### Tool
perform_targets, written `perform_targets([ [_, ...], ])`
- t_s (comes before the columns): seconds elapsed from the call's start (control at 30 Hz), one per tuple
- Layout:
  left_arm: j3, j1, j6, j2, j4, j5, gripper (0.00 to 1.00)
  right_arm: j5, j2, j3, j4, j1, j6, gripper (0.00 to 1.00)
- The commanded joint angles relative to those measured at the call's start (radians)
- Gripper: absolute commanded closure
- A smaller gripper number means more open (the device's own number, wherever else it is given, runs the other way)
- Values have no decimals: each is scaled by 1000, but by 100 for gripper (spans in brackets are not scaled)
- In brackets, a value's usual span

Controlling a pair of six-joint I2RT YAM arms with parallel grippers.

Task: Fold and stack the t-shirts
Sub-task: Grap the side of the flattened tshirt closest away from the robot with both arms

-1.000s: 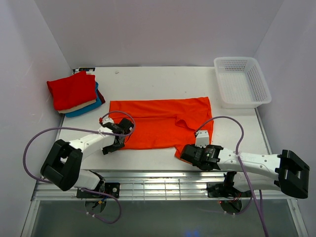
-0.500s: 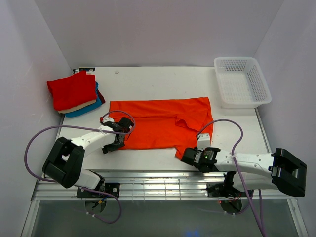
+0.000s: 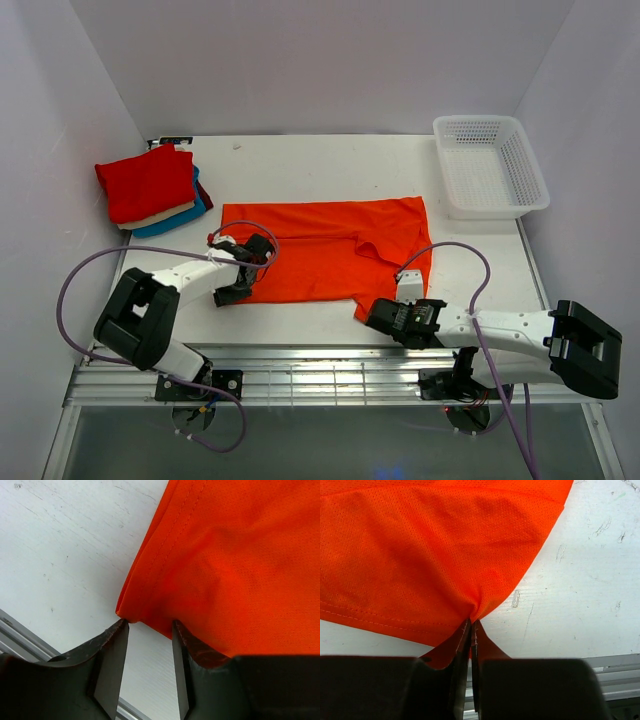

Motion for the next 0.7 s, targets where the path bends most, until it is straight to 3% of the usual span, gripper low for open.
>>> perform_targets([
  [0.0, 11, 11, 2, 42, 0, 21, 49, -22, -8, 1, -25, -3, 13, 92],
  [0.33, -3, 71, 30, 31, 49, 58, 41, -5, -57, 13, -97, 0, 25, 92],
  [0.6, 43, 131, 113, 215, 66, 134, 44, -31, -28, -7, -27, 0, 3, 92],
  [0.67, 45, 132, 114, 218, 68, 134, 50, -38, -5, -10, -14, 0, 0, 92],
])
